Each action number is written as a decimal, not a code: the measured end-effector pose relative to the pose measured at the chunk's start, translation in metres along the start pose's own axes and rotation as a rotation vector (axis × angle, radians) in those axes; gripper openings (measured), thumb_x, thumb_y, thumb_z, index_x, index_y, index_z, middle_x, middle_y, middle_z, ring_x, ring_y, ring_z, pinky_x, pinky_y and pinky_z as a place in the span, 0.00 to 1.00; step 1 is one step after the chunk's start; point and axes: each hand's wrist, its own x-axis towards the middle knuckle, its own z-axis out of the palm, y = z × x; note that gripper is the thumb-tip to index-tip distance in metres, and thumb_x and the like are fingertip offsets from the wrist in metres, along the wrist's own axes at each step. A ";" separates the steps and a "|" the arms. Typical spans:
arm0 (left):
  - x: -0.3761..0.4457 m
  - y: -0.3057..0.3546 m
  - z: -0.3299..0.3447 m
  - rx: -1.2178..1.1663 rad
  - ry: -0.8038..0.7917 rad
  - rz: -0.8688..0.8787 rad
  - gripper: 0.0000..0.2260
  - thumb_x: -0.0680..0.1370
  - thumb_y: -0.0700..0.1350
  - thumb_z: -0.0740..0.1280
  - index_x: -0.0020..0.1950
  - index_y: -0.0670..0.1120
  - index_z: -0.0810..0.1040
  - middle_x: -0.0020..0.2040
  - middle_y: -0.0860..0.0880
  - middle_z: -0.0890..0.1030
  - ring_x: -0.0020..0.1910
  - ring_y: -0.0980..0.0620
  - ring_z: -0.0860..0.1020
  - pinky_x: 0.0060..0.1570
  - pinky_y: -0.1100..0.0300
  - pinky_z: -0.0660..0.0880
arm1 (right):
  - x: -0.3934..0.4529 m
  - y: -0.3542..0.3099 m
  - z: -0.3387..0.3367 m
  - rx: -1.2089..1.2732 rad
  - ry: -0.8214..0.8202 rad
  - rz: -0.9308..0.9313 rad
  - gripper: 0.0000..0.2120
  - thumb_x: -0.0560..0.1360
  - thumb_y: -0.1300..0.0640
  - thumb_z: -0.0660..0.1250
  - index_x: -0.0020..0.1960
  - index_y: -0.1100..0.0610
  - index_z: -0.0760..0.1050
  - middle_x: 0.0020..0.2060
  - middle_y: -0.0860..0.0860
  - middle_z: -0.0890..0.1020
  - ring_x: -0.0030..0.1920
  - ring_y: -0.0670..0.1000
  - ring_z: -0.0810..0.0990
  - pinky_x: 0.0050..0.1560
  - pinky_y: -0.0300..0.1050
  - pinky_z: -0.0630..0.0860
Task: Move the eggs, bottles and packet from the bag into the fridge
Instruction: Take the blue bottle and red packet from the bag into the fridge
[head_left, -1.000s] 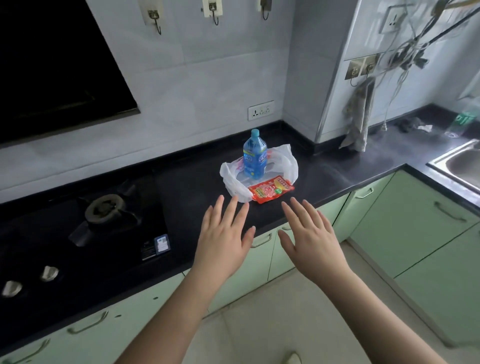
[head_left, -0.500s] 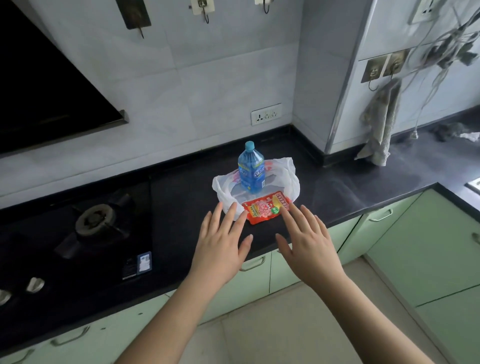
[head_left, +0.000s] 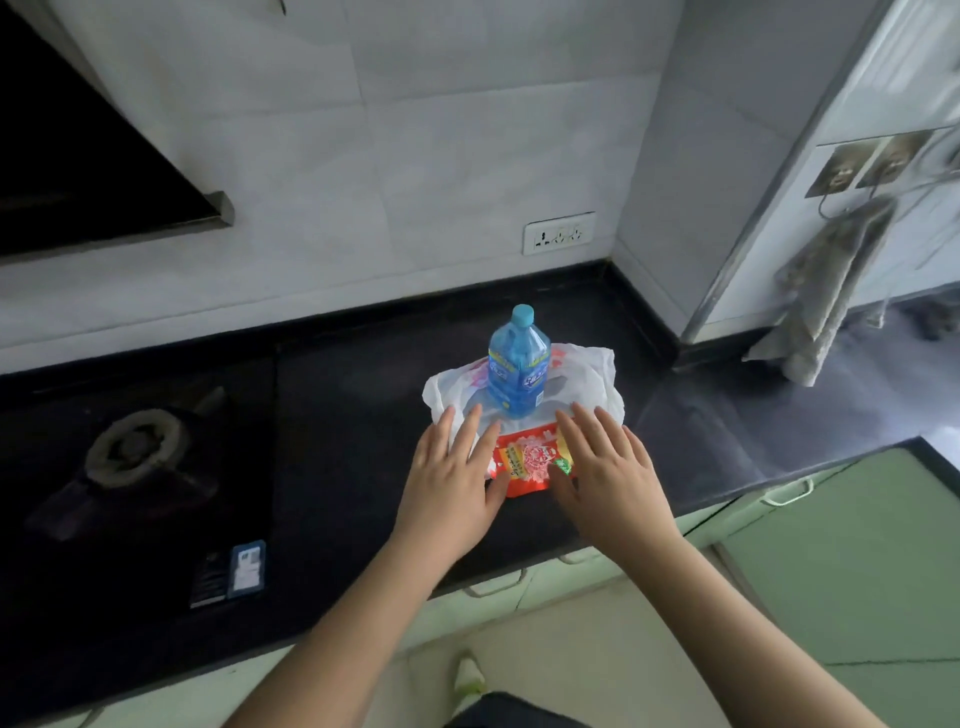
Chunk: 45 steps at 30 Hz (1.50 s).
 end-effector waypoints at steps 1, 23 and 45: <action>0.008 -0.003 0.003 -0.009 -0.010 0.010 0.28 0.81 0.59 0.49 0.78 0.49 0.59 0.80 0.46 0.55 0.79 0.41 0.52 0.75 0.45 0.52 | 0.008 0.001 0.002 -0.006 -0.010 0.001 0.29 0.78 0.44 0.61 0.75 0.54 0.62 0.74 0.53 0.66 0.75 0.57 0.61 0.72 0.56 0.58; 0.114 -0.017 0.070 -0.344 -0.136 -0.136 0.36 0.81 0.60 0.58 0.80 0.44 0.46 0.80 0.44 0.55 0.78 0.49 0.55 0.74 0.55 0.57 | 0.117 0.027 0.050 0.266 -0.359 0.181 0.31 0.79 0.47 0.60 0.78 0.49 0.52 0.77 0.49 0.57 0.75 0.53 0.59 0.73 0.53 0.60; 0.193 0.002 0.109 -0.810 -0.039 -0.514 0.46 0.68 0.56 0.78 0.76 0.51 0.52 0.72 0.48 0.69 0.68 0.48 0.72 0.63 0.50 0.74 | 0.186 0.065 0.097 0.841 -0.399 0.322 0.30 0.76 0.69 0.55 0.74 0.47 0.61 0.69 0.46 0.72 0.68 0.48 0.71 0.62 0.45 0.74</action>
